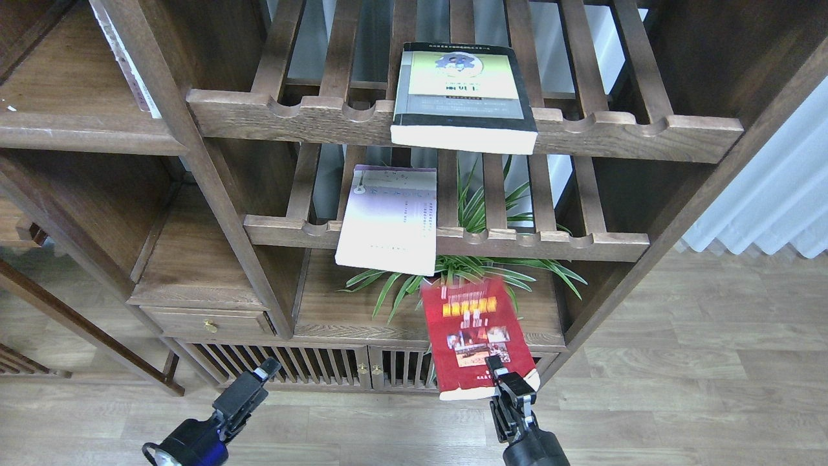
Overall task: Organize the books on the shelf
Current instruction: 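Pull the red book down off the middle shelf with the right gripper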
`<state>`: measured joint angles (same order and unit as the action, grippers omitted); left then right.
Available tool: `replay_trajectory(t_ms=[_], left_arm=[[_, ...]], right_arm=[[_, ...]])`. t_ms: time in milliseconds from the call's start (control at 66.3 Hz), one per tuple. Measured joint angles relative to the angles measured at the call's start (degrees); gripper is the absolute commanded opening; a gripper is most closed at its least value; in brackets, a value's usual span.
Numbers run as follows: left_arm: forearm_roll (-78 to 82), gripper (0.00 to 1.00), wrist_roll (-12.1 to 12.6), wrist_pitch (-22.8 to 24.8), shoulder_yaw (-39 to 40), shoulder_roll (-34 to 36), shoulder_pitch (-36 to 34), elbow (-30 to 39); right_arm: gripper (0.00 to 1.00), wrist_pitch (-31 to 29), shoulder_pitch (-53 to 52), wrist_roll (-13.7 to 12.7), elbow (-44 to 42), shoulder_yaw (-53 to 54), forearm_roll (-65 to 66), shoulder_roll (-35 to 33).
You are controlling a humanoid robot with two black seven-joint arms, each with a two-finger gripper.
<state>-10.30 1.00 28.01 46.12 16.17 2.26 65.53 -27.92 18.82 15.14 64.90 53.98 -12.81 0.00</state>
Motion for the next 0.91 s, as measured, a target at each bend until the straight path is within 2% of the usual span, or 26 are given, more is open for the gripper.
replay_trajectory(t_ms=[196,438,679,905], left_arm=[[-0.06,1.00,-0.10,0.00,-2.03,-1.11,0.06,0.12],[-0.07,1.00,-0.76,0.00,-5.21,-4.16,0.10,0.12],[0.07,0.97,-0.88,0.00,-9.34,-6.40,0.23,-1.30],[0.04,0.84,-0.66,0.00,-11.30,-7.71,0.01,-2.93]], right_arm=[[0.05,-0.06,0.65,-1.52,-0.71,-2.92,0.22,-0.01],[0.05,-0.07,0.70,-5.77,-2.96,-6.90,0.91,-0.01],[0.05,-0.07,0.42,-7.04,-3.09,-8.56,1.02,-0.01],[0.05,-0.07,0.34,-8.32,-2.82,-10.05,1.18,0.00]])
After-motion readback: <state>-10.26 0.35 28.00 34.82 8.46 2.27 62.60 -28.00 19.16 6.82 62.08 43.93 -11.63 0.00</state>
